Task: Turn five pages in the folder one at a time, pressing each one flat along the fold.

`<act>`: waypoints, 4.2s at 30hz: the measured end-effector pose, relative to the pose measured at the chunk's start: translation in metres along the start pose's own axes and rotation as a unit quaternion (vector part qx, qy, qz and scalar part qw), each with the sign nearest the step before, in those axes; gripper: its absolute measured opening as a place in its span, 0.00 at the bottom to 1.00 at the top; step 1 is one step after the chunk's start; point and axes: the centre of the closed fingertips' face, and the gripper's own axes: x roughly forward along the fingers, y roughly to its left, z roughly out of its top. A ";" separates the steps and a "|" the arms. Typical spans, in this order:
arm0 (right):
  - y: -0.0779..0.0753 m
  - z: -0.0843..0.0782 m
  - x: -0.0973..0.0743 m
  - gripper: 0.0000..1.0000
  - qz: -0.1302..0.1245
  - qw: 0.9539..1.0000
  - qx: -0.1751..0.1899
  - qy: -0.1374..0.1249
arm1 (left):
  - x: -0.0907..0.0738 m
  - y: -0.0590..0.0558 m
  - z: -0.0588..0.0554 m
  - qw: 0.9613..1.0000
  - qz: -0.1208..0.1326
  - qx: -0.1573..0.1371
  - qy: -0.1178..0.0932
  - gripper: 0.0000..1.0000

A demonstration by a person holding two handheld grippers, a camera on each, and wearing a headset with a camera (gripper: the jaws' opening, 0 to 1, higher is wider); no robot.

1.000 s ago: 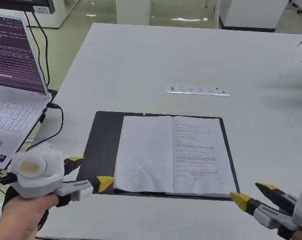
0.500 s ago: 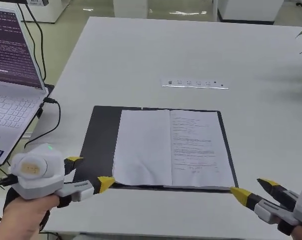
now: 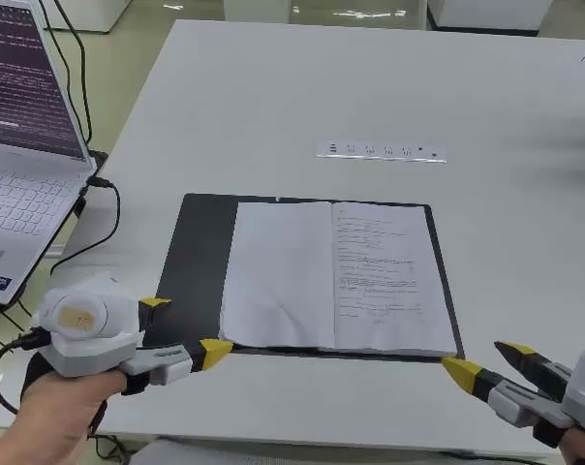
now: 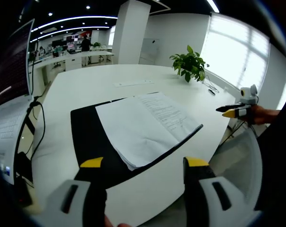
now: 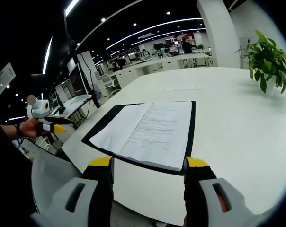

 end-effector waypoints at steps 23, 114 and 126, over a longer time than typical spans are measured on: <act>-0.008 -0.012 -0.010 0.60 -0.011 1.000 0.023 -0.005 | 0.050 -0.042 0.016 0.998 -0.051 0.017 0.009 0.65; -0.028 -0.039 -0.013 0.56 0.010 0.998 0.055 0.043 | 0.289 -0.211 0.024 0.983 -0.094 0.136 0.079 0.69; -0.027 -0.040 -0.011 0.55 0.014 0.997 0.053 0.048 | 0.289 -0.203 0.020 0.976 -0.087 0.183 0.084 0.63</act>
